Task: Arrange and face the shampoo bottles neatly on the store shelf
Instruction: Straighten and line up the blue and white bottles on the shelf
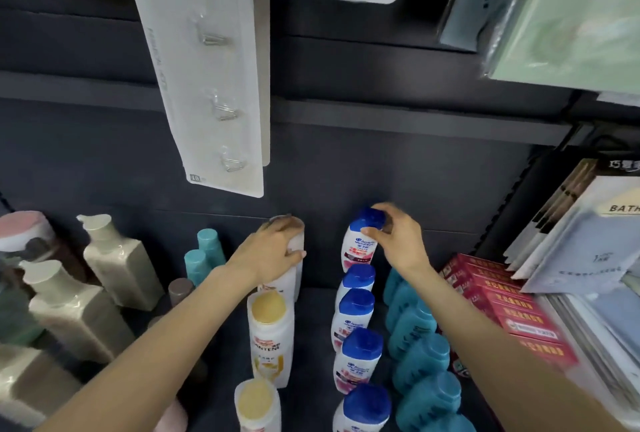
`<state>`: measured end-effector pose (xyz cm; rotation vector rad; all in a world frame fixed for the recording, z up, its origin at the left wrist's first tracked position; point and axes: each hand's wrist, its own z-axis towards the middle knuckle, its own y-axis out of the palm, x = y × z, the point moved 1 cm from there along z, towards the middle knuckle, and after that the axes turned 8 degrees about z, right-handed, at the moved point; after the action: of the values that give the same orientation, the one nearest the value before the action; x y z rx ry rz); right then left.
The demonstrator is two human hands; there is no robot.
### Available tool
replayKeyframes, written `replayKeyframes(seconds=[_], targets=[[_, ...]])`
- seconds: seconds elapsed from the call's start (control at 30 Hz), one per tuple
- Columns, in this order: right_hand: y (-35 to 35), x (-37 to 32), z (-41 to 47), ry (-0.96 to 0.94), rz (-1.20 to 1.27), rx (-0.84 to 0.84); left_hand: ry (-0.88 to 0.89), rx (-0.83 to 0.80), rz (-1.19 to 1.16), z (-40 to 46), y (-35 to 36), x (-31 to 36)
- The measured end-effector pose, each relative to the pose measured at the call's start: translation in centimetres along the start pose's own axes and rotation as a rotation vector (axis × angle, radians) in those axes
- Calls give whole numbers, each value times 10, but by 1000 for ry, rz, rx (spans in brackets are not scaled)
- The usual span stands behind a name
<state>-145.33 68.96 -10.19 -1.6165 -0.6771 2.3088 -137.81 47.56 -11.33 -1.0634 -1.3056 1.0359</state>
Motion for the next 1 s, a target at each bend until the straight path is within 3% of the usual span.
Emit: replayKeyframes(seconds=[0.2, 0.53, 0.83, 1.0], targets=[[18, 19, 8, 70, -144, -134, 16, 29, -14, 1, 3, -3], [27, 40, 3, 219, -116, -212, -1, 43, -19, 1, 4, -3], [30, 47, 4, 266, -130, -204, -19, 120, -31, 0, 4, -1], [22, 46, 7, 253, -113, -150, -165, 233, -126, 8, -1, -5]])
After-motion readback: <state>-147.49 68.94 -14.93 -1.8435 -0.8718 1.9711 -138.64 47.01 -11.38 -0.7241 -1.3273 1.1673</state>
